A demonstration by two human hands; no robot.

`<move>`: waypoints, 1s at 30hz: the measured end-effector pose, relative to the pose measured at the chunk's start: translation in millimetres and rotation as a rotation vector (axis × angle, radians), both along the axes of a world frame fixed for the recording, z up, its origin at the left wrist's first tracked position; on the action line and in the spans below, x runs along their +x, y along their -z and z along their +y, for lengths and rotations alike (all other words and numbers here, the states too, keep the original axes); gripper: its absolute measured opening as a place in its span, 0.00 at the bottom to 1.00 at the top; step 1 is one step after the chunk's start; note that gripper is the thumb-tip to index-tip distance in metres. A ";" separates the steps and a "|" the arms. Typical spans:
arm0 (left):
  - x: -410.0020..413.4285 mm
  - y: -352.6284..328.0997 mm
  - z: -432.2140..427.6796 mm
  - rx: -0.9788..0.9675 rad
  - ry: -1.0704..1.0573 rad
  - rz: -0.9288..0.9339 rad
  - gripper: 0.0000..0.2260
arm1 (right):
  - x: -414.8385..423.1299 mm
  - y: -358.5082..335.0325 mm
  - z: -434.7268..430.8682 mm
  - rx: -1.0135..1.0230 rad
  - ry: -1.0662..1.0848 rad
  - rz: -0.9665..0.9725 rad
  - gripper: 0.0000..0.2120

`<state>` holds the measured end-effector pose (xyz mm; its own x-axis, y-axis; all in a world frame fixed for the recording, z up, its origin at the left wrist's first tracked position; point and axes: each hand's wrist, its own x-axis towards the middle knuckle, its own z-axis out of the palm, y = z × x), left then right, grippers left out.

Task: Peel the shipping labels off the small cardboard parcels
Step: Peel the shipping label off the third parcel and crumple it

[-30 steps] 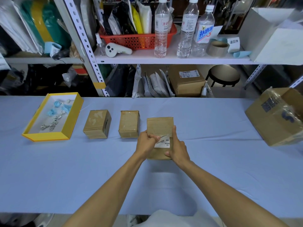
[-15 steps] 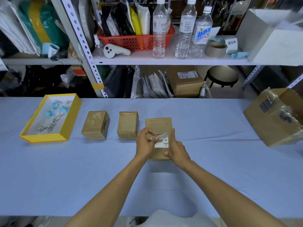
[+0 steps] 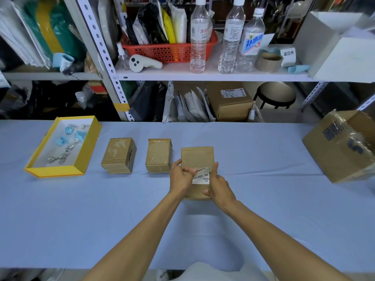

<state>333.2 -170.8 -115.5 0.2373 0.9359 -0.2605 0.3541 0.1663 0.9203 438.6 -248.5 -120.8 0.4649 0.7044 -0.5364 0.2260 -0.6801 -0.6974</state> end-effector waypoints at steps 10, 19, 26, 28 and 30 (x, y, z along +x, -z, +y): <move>2.0 -4.1 -3.8 -0.117 -0.059 -0.081 0.14 | 0.5 -3.6 -8.7 0.008 -0.202 -0.165 0.40; 3.3 -20.8 -4.4 -0.238 -0.072 -0.158 0.06 | 5.9 2.5 -9.1 0.045 -0.068 -0.085 0.26; 7.6 -11.4 2.5 -0.138 -0.005 -0.091 0.14 | 5.9 -5.0 -13.0 0.071 -0.117 -0.121 0.25; 4.8 -11.7 2.1 -0.123 -0.013 -0.092 0.12 | 6.5 -6.0 -10.8 0.050 -0.104 -0.114 0.29; 0.6 -16.7 0.5 -0.146 -0.026 -0.140 0.06 | 5.7 -6.7 -12.0 0.025 -0.207 -0.177 0.42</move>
